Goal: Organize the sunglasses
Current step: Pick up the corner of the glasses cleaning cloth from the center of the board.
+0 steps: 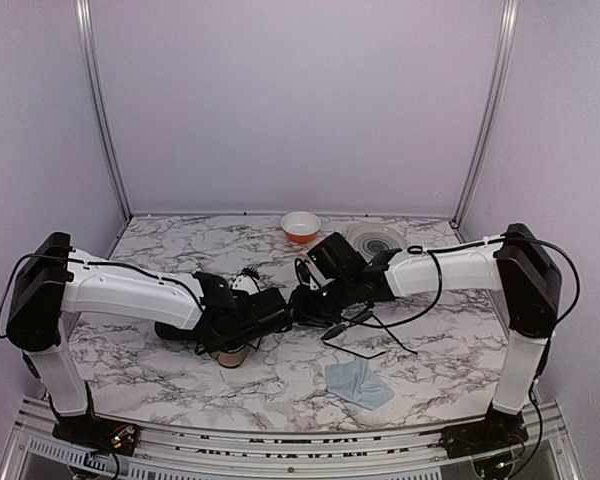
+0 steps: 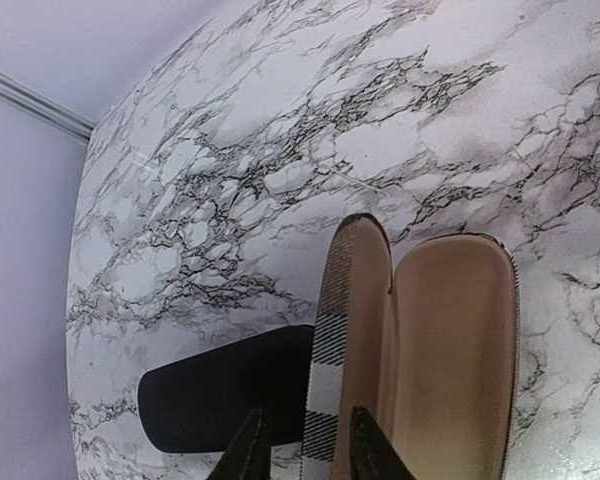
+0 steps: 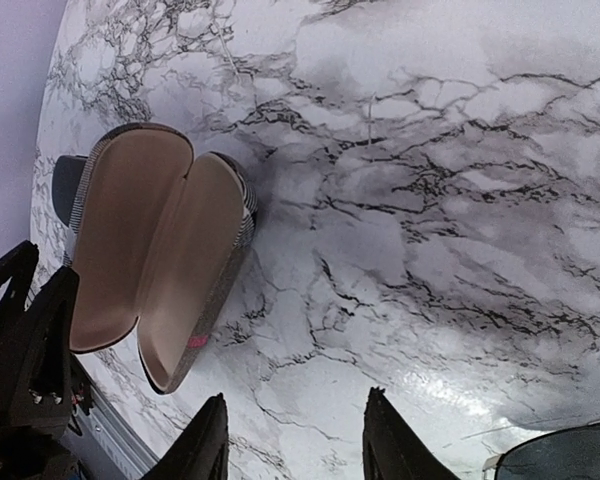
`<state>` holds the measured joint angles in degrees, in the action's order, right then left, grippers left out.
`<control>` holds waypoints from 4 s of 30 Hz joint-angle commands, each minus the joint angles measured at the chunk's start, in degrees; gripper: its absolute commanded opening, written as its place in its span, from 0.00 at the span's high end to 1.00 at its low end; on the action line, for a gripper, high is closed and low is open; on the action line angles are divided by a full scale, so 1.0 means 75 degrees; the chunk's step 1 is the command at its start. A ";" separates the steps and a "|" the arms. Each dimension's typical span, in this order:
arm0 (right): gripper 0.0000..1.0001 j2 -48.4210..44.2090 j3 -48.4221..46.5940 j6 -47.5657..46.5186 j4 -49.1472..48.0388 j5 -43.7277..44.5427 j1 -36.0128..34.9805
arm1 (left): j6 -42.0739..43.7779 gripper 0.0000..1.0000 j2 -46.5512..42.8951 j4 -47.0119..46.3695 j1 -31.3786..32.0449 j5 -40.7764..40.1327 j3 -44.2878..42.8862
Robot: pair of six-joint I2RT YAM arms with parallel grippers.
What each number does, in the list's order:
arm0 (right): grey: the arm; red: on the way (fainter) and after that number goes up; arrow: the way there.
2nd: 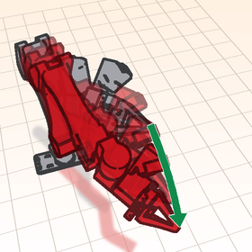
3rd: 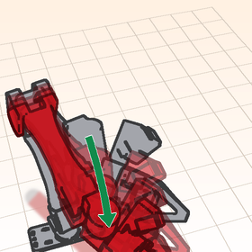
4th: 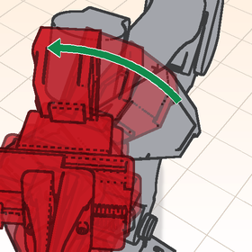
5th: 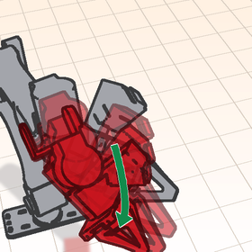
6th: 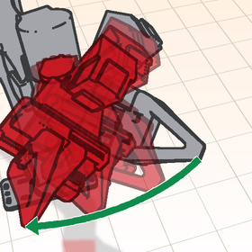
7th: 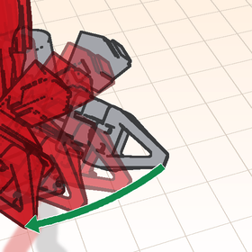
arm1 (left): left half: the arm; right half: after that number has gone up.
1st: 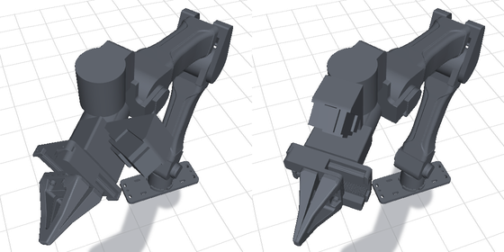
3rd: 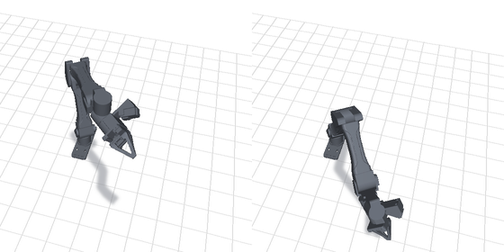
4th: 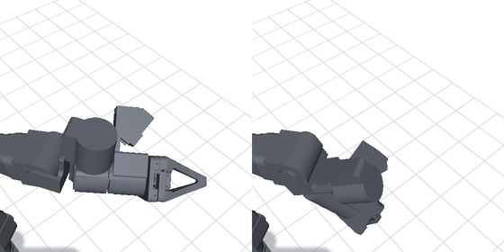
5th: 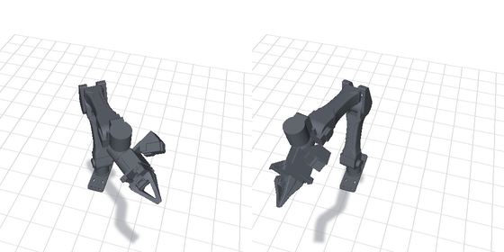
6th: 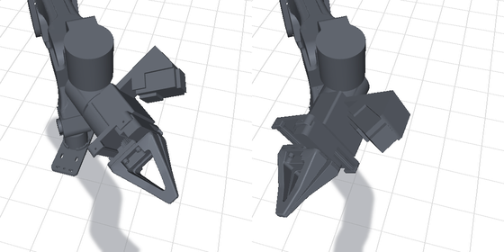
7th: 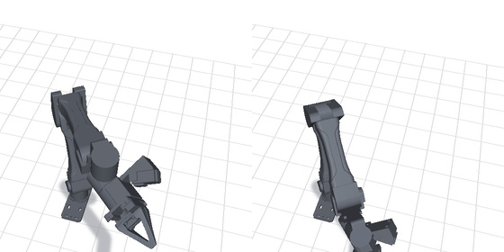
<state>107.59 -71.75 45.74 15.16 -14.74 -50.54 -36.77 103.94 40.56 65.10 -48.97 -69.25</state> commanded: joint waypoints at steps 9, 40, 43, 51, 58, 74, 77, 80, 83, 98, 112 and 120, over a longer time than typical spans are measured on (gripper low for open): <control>0.59 -0.0911 -0.0032 -0.0865 0.0170 0.0815 0.0024 | 0.0730 0.63 -0.0634 0.0212 0.0027 -0.0106 -0.0677; 0.34 -0.4957 0.2537 -0.4838 -0.0062 0.4358 0.0036 | 0.4904 0.02 -0.3897 -0.2055 -0.2572 0.1646 -0.0408; 0.35 -0.5357 0.2856 -0.5099 -0.0205 0.4465 0.0040 | 0.4955 0.02 -0.4183 -0.2481 -0.2678 0.1606 -0.0003; 0.37 -0.6010 0.3725 -0.5924 -0.0912 0.3241 0.0036 | 0.4955 0.03 -0.5008 -0.3563 -0.3233 0.2245 0.0974; 0.44 -0.6291 0.4596 -0.6795 -0.1819 0.1709 -0.0029 | 0.5228 0.02 -0.5276 -0.3919 -0.3239 0.2368 0.1359; 0.51 -0.3655 0.3406 -0.6772 -0.0141 0.0738 -0.1467 | 0.5372 0.02 -0.5362 -0.3942 -0.3233 0.2696 0.1488; 0.53 -0.3242 0.3120 -0.6724 0.0390 0.0860 -0.1463 | 0.5370 0.02 -0.5369 -0.3936 -0.3229 0.2774 0.1492; 0.54 -0.2882 0.2908 -0.6648 0.0688 0.1215 -0.1464 | 0.5372 0.03 -0.5359 -0.3935 -0.3235 0.2831 0.1486; 0.57 -0.2540 0.2717 -0.6666 0.0871 0.1397 -0.1452 | 0.5365 0.03 -0.5366 -0.3942 -0.3230 0.2861 0.1491; 0.66 -0.1350 0.2196 -0.6798 0.1118 0.2048 -0.1031 | 0.5372 0.03 -0.5360 -0.3939 -0.3240 0.2932 0.1511; 0.68 -0.1092 0.1992 -0.7205 0.1283 0.1643 -0.1042 | 0.5372 0.02 -0.5345 -0.3942 -0.3231 0.2989 0.1511; 0.69 -0.0836 0.1818 -0.7384 0.1408 0.1368 -0.0998 | 0.5384 0.02 -0.5365 -0.3941 -0.3235 0.3012 0.1511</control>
<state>99.59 -56.23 -8.19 24.29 -3.40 -58.46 3.07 64.88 12.67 40.88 -26.94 -58.61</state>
